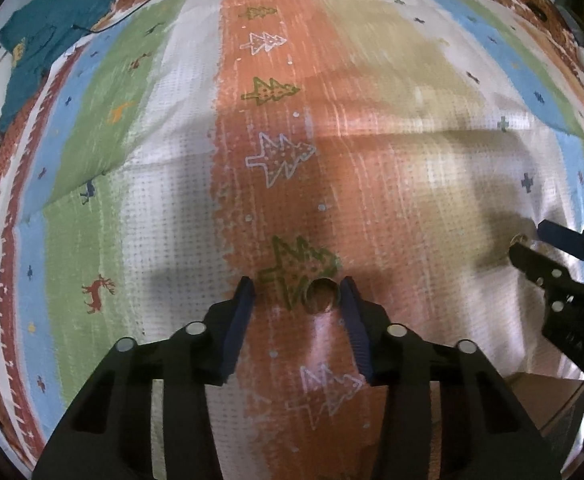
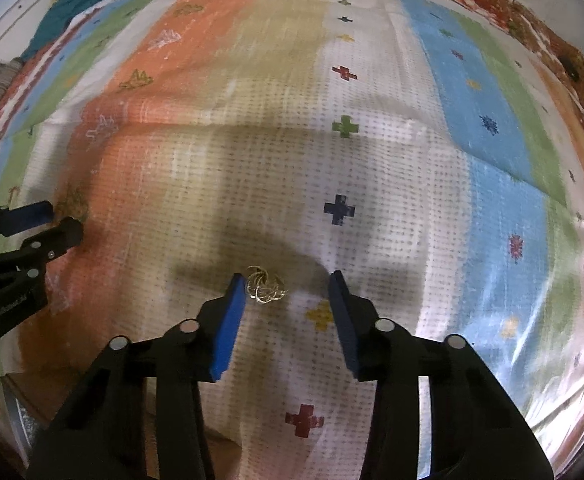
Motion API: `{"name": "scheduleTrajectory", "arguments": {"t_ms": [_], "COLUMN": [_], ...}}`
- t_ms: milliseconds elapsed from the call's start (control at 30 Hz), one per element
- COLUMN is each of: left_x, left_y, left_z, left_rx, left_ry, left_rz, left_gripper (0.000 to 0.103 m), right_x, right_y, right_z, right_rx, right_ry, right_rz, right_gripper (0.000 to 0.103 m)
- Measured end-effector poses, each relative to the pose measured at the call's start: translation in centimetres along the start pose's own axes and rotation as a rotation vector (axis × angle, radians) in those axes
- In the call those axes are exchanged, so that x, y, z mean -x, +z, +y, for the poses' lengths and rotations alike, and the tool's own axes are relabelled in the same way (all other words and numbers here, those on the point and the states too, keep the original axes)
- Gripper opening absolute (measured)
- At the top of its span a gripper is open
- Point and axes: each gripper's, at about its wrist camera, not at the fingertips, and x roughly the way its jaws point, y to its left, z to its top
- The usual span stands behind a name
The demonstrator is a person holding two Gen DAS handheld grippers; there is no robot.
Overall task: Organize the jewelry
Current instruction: 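Pinch gold ring with left gripper while right gripper pinches gold charm, then carry ring and charm over the silver tin and open both grippers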
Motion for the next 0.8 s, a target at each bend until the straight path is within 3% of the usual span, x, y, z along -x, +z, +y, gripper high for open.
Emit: {"name": "scheduleTrajectory", "arguments": {"t_ms": [167,500,800], "left_x": [0.2,1.0,2.5], "left_y": [0.0,0.2,-0.4], "left_z": [0.2,0.6,0.3], "left_rx": [0.002,0.011,0.018], "left_ry": [0.004,-0.008,-0.025], "left_rz": [-0.005,-0.032,-0.053], "left_gripper": [0.019,0.019,0.019], "right_x": [-0.2,0.0,1.9], "right_y": [0.0,0.0,-0.8], "right_z": [-0.4,-1.4,-2.0], "right_rx": [-0.011,-0.026,-0.03], "right_ry": [0.003,0.052,0.076], "right_rz": [0.0,-0.011,-0.038], "right_gripper": [0.019,0.004,0.004]}}
